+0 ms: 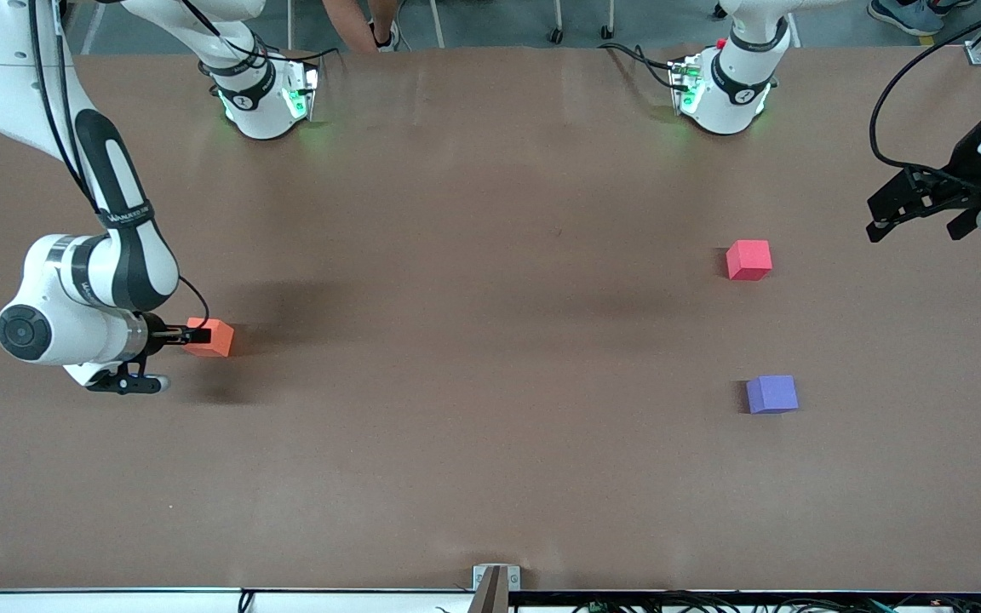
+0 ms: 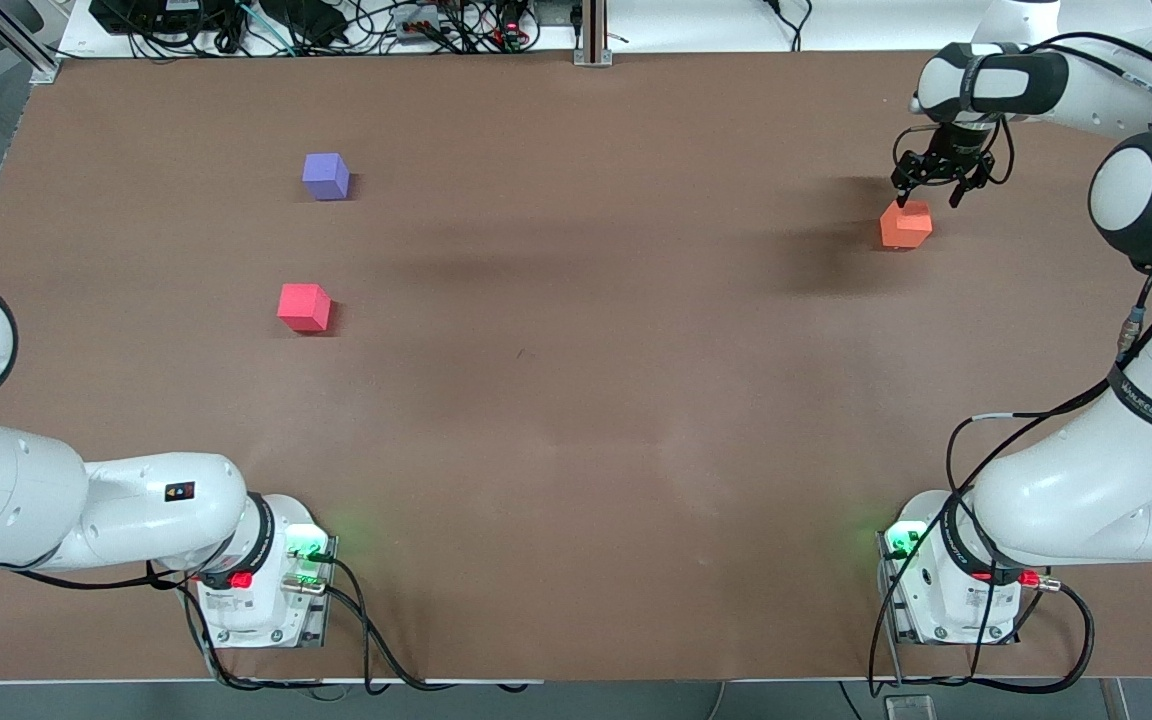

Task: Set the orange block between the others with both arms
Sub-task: 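Lower the right gripper onto the orange cube and close it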

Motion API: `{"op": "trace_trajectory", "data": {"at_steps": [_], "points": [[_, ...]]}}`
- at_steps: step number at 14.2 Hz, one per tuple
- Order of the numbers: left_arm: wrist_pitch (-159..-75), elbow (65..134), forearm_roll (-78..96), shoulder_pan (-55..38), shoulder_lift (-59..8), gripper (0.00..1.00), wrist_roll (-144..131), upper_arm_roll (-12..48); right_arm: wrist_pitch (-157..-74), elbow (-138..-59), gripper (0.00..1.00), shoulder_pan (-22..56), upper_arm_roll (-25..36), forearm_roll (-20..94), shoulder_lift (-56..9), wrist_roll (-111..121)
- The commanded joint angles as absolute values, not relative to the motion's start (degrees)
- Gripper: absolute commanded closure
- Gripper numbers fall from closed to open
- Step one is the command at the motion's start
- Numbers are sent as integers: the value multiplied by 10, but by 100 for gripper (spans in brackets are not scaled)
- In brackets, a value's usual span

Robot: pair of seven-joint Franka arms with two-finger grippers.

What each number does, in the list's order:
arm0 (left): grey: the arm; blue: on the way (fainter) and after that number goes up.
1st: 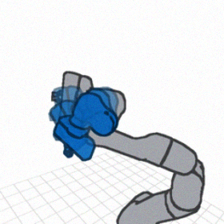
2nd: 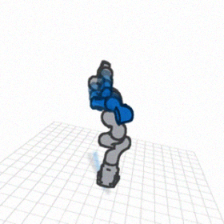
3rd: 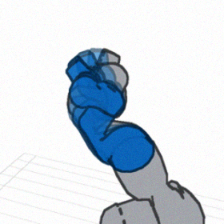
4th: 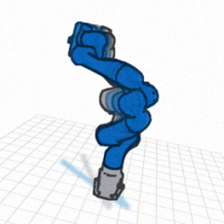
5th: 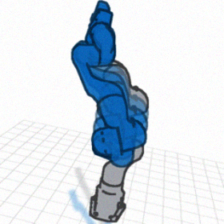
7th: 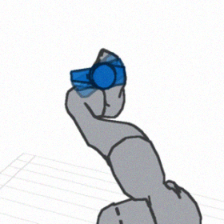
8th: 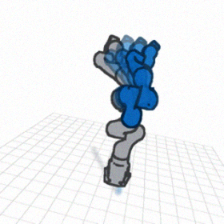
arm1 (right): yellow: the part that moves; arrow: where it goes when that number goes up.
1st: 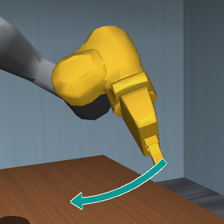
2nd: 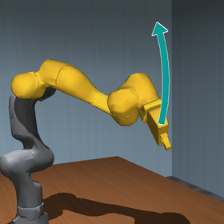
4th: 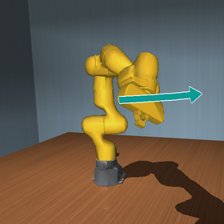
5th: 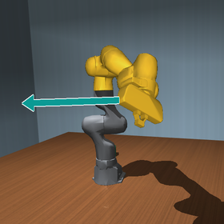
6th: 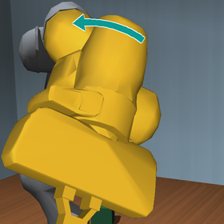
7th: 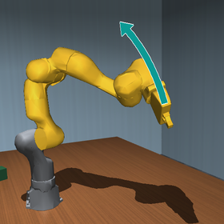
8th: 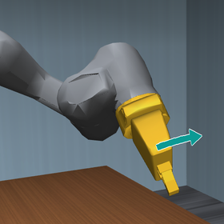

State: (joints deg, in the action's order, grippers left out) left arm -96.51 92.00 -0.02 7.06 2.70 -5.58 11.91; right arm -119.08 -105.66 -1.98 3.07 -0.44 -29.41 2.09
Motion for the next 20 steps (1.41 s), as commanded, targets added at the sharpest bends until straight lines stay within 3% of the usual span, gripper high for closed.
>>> {"op": "trace_trajectory", "data": {"at_steps": [1, 11, 16, 18, 20], "points": [[-964, 926, 8, 76, 38, 0, -56, 122, -1196, -1059, 0, -22, 25, 8, -296, 15], [-963, 926, 8, 76, 39, 0, -56, 122, -1209, -1059, 0, -20, 25, 20, -317, 18], [-963, 926, 8, 76, 39, 0, -56, 122, -1203, -1057, 55, -19, 25, 20, -323, 18], [-963, 926, 8, 76, 39, 0, -56, 122, -1202, -1037, 67, -6, 25, 14, -322, 32], [-963, 927, 8, 76, 39, 0, -56, 122, -1177, -985, 68, 18, 25, 13, -319, 89]]}}
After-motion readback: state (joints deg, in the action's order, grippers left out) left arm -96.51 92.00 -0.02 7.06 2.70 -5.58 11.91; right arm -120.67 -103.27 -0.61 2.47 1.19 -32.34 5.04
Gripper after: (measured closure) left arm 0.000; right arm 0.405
